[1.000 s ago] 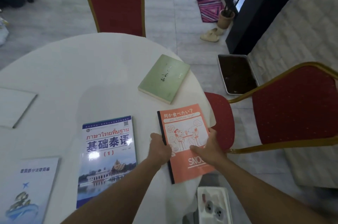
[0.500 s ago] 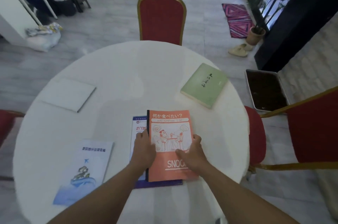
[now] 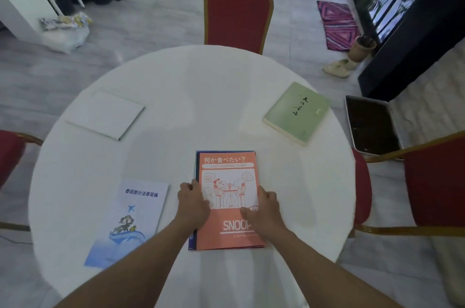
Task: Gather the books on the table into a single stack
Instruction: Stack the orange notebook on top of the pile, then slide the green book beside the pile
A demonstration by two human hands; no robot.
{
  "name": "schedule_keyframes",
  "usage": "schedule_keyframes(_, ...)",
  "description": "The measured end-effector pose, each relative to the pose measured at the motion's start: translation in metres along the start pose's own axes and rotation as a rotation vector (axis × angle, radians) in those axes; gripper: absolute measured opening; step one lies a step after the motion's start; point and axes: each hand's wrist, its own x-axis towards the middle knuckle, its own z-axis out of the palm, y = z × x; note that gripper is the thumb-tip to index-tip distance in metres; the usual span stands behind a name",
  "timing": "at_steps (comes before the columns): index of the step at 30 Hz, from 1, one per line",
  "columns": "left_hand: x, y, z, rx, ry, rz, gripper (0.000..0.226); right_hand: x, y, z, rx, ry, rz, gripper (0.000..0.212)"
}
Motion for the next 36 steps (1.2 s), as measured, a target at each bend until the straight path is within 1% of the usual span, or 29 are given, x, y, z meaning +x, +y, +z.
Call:
schedule_keyframes(2,0.002,0.000,0.001,-0.005,0.003,-0.003,0.045,0.000,0.000,0.000,-0.013,0.005,-0.002,0.060)
schedule_keyframes(4,0.003,-0.002,0.001,-0.006,0.015,-0.003,0.041,0.000,-0.001,0.000,-0.021,-0.007,0.001,0.060)
schedule_keyframes(7,0.004,-0.004,0.000,0.004,0.019,0.002,0.037,0.000,-0.002,0.000,-0.043,-0.015,0.007,0.070)
schedule_keyframes(9,0.003,-0.004,0.000,0.000,0.012,0.002,0.040,-0.001,-0.003,0.002,-0.058,-0.012,0.009,0.077)
schedule_keyframes(12,0.002,-0.005,-0.002,-0.005,-0.009,0.006,0.045,-0.002,-0.004,0.003,-0.076,-0.007,0.007,0.079)
schedule_keyframes(16,0.004,-0.004,-0.006,0.023,-0.043,0.009,0.045,-0.002,-0.003,0.000,-0.068,-0.020,0.004,0.076)
schedule_keyframes(17,0.004,-0.002,-0.007,0.033,-0.049,0.007,0.046,-0.001,-0.003,-0.001,-0.064,-0.033,0.002,0.073)
schedule_keyframes(19,0.003,0.003,-0.010,0.062,-0.037,0.017,0.054,0.000,-0.001,-0.004,-0.055,-0.052,-0.003,0.059)
schedule_keyframes(20,0.002,0.008,-0.012,0.077,-0.015,0.037,0.060,0.001,0.000,-0.007,-0.049,-0.056,-0.004,0.053)
schedule_keyframes(21,0.001,0.013,-0.013,0.091,0.007,0.067,0.064,0.002,0.002,-0.010,-0.049,-0.056,-0.007,0.053)
schedule_keyframes(22,0.002,0.019,-0.015,0.089,0.033,0.104,0.066,0.003,0.004,-0.014,-0.045,-0.050,-0.010,0.059)
schedule_keyframes(24,0.007,0.032,-0.019,0.082,0.062,0.164,0.065,0.008,0.008,-0.023,-0.018,-0.029,0.002,0.079)
schedule_keyframes(26,0.016,0.047,-0.021,0.097,0.060,0.217,0.065,0.016,0.012,-0.035,0.003,-0.005,0.019,0.086)
schedule_keyframes(30,0.034,0.090,-0.021,0.115,0.016,0.277,0.067,0.042,0.021,-0.067,0.019,0.047,0.041,0.087)
schedule_keyframes(36,0.077,0.162,-0.011,0.086,-0.049,0.320,0.056,0.094,0.035,-0.124,0.104,0.158,0.050,0.086)
